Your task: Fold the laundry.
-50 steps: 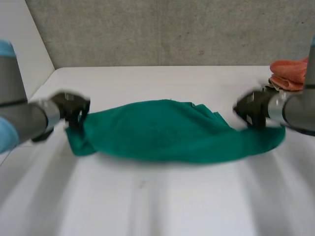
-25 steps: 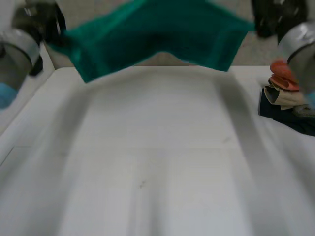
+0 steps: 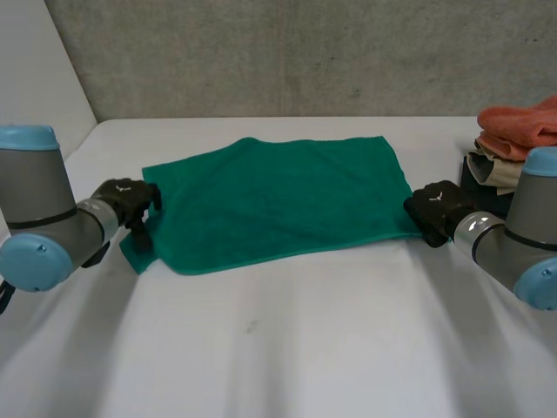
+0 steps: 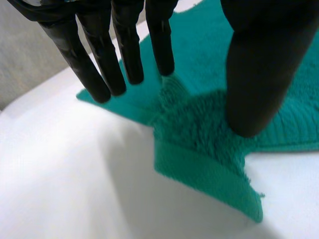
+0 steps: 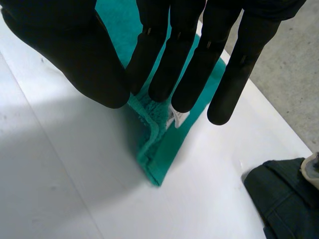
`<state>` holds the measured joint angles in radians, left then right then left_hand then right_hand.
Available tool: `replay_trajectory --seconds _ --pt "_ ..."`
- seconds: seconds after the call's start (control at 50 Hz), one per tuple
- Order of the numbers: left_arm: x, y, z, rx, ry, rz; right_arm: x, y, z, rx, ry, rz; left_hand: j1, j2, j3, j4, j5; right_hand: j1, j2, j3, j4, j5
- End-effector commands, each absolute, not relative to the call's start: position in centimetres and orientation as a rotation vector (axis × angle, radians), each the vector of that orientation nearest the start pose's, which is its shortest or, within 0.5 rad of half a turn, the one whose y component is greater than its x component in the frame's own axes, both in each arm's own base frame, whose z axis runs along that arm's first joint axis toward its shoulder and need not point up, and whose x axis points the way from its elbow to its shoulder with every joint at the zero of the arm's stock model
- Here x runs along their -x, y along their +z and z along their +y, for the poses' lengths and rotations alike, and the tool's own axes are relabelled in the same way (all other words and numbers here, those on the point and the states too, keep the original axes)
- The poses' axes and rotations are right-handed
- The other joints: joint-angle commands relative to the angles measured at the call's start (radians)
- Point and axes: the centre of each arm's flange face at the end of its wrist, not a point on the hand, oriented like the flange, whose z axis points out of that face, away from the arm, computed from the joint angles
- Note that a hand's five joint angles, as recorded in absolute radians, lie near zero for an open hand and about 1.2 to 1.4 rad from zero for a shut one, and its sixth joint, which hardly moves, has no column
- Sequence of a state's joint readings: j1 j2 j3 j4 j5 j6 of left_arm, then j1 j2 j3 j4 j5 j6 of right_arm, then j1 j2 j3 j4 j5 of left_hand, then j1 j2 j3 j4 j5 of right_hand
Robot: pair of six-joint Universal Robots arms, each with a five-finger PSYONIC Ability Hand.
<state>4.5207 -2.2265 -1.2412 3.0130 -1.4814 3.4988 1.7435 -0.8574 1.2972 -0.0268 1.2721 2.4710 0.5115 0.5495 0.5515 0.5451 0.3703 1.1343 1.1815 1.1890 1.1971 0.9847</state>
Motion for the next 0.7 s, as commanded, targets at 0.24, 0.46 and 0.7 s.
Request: replay_trajectory --seconds 0.24,0.46,0.7 --pt "20.9 17.5 -30.2 -1.069 -1.643 2.346 -22.4 13.8 -36.0 1.27 -1.753 2.298 0.568 0.53 0.528 0.534 0.534 0.262 0.215 0.207 0.199 0.237" --pt "20.8 14.6 -31.5 -1.158 -1.553 2.325 -22.8 13.4 -35.5 1.304 -1.732 2.295 0.178 0.14 0.138 0.144 0.144 0.262 0.215 0.207 0.199 0.237" --pt "22.5 13.8 -33.9 -1.181 -1.6 2.285 -22.8 12.7 -34.7 1.368 -1.706 2.295 0.116 0.078 0.076 0.082 0.083 0.262 0.215 0.207 0.199 0.237"
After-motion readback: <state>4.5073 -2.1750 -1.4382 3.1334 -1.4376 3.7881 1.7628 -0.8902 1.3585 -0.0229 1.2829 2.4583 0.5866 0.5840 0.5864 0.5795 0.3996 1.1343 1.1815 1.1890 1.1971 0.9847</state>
